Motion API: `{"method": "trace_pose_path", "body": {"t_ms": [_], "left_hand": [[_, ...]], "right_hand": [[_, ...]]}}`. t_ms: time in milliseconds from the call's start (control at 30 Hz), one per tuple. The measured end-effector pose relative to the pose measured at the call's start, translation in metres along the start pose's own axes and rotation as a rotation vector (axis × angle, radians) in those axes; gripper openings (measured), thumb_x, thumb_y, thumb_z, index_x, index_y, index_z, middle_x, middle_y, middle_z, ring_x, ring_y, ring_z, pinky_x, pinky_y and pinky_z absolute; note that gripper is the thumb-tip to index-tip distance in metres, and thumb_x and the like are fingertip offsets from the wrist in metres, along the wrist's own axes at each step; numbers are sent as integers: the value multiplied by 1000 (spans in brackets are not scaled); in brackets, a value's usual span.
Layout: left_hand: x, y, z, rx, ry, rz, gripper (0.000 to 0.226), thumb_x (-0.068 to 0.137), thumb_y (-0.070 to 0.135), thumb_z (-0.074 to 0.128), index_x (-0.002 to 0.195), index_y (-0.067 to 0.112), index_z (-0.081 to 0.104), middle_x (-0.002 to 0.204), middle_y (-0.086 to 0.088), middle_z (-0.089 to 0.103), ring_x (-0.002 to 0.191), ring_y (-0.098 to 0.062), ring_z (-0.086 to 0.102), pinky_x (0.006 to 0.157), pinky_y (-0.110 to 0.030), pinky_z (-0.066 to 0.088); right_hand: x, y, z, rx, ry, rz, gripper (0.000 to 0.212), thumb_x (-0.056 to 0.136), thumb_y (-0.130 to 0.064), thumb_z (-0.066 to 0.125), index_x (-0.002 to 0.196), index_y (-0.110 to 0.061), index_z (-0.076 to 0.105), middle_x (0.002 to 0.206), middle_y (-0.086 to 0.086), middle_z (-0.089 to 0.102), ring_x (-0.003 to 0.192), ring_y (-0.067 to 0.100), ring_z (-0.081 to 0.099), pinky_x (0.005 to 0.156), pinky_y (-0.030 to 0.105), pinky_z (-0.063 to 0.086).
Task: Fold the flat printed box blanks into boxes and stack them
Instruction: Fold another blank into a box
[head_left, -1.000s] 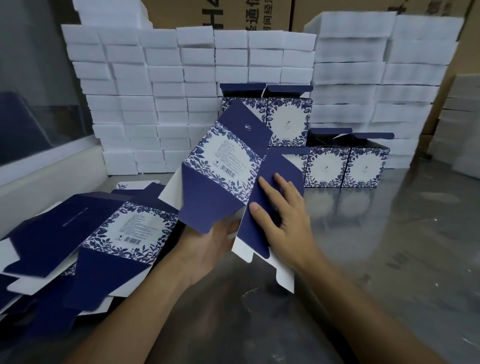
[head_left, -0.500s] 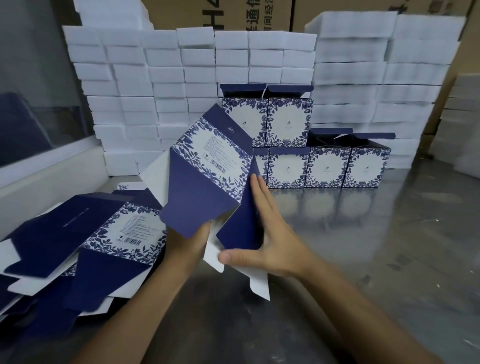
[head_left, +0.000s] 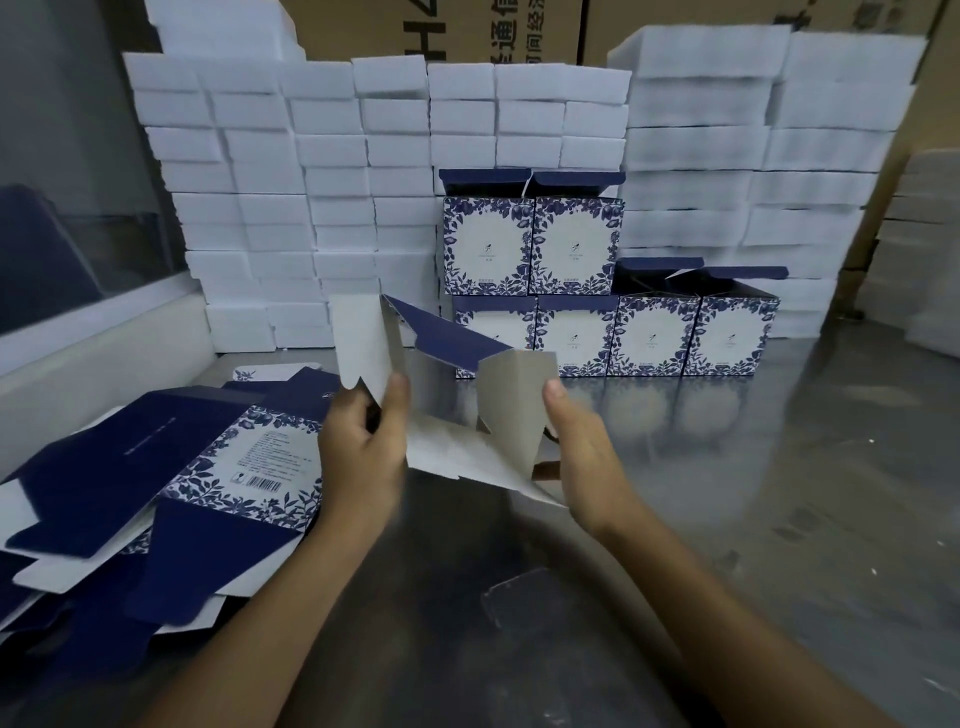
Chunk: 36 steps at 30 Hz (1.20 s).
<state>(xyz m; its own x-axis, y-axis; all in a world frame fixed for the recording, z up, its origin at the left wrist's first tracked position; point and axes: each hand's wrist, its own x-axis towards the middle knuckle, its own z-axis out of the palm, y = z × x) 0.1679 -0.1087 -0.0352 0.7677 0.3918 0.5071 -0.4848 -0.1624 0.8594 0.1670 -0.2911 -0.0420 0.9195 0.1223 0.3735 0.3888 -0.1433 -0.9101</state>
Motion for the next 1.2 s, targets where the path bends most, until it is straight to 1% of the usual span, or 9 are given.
{"method": "trace_pose_path", "body": {"t_ms": [100, 200, 367, 533, 700, 800, 900, 1100, 1200], "left_hand": [[1, -1, -1, 16, 21, 12, 45, 100, 34, 54, 91, -10, 54, 97, -36, 58, 93, -47, 59, 84, -61, 48], [2, -2, -2, 43, 14, 8, 38, 102, 29, 49, 74, 4, 50, 85, -23, 55, 80, -39, 57, 78, -49, 51], [-4, -1, -1, 96, -56, 115, 35, 102, 21, 48, 68, 16, 50, 76, 4, 46, 66, -1, 45, 66, -21, 37], [1, -1, -5, 91, 32, 122, 41, 102, 19, 50, 62, 27, 45, 69, 7, 43, 59, 0, 43, 57, -12, 33], [6, -7, -8, 70, 114, 72, 47, 102, 24, 50, 57, 27, 38, 65, 8, 38, 61, -8, 39, 64, -24, 39], [6, -9, -7, 56, 87, 20, 43, 103, 28, 49, 61, 23, 41, 67, 2, 42, 67, -18, 44, 68, -44, 45], [2, -9, -4, 88, 57, 63, 42, 103, 28, 48, 63, 17, 45, 73, 0, 48, 67, -12, 50, 65, -36, 45], [-8, -11, 5, 21, -94, 75, 34, 99, 31, 48, 83, 8, 66, 100, 0, 58, 93, -19, 64, 77, -43, 56], [-12, -5, 8, 183, -90, 207, 36, 95, 34, 44, 60, 26, 46, 82, 8, 50, 75, 4, 54, 67, -9, 41]], "right_hand": [[1, -6, -3, 75, 102, 30, 52, 95, -70, 36, 90, -38, 76, 92, -12, 75, 90, 9, 72, 60, 39, 61], [2, -7, -6, 135, 263, -48, 30, 103, -44, 43, 99, -25, 66, 88, -3, 72, 81, 16, 74, 44, 33, 56], [10, -3, -16, 118, 561, -178, 21, 103, -12, 52, 100, -33, 51, 90, 5, 64, 52, 15, 64, 40, 30, 50], [10, 11, -22, -11, 348, -155, 28, 107, -21, 43, 90, -25, 66, 81, -8, 66, 52, 19, 68, 41, 24, 44], [7, 19, -23, -150, 125, -139, 70, 89, 15, 39, 126, -43, 57, 108, -19, 62, 71, 16, 73, 56, 20, 49], [6, 20, -15, -331, 17, -206, 63, 88, -3, 63, 138, -40, 51, 119, -15, 61, 88, 11, 72, 66, 19, 48], [3, 20, -4, -296, 56, -211, 32, 88, -46, 70, 118, -36, 65, 109, -10, 67, 94, 7, 67, 75, 24, 48], [5, 18, -9, -320, 343, -222, 35, 83, -53, 66, 84, -21, 77, 76, -5, 70, 67, 11, 61, 66, 31, 49], [5, 14, -9, -325, 456, -198, 30, 82, -50, 73, 85, -20, 78, 79, -10, 73, 70, 10, 64, 72, 37, 54]]}}
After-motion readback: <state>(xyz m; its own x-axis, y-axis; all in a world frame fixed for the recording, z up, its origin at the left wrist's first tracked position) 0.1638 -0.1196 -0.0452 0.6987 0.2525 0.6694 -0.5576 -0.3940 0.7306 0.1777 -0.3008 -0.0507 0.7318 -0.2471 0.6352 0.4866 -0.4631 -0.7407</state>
